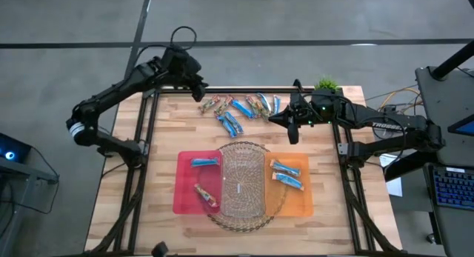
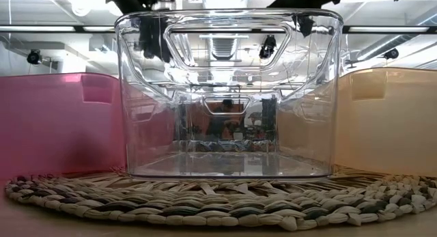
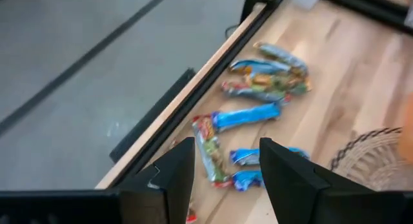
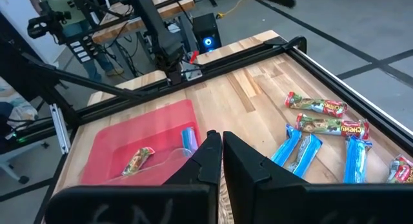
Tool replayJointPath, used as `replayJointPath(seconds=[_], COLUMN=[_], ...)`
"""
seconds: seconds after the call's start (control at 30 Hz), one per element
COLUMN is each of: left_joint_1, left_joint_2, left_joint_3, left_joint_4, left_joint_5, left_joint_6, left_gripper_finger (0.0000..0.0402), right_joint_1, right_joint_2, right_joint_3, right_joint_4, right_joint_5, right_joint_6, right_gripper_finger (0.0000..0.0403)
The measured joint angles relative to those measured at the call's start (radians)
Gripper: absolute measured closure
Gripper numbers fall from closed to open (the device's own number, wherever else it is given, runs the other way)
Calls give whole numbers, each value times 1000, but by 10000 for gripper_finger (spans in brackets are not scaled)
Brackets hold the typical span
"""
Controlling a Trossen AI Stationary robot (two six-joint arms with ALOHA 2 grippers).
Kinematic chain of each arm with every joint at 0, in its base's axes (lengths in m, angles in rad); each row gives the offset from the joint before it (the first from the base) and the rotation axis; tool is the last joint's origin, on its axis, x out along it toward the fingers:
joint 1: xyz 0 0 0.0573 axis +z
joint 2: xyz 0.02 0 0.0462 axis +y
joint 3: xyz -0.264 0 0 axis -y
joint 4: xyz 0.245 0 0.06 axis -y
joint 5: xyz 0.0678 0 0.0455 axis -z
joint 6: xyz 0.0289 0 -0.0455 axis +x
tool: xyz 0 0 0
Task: Pick and place Granola Bars by type
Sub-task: Put the yellow granola bar into the orange bin
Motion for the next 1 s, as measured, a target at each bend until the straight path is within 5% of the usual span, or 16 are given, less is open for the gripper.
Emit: replayJointPath(seconds=[1.0], left_joint_1=[70], left_joint_2=[479], left_joint_3=[-8], left_joint_4=[-52], left_joint_5=[14], left_joint_6=[77], left_gripper_finger=[246], right_joint_1=[0], right_joint_2=[1], right_joint_3=[0], right_joint_4=[-51], right_joint_5=[0], right_joint_6=[59], right_gripper_finger=[394])
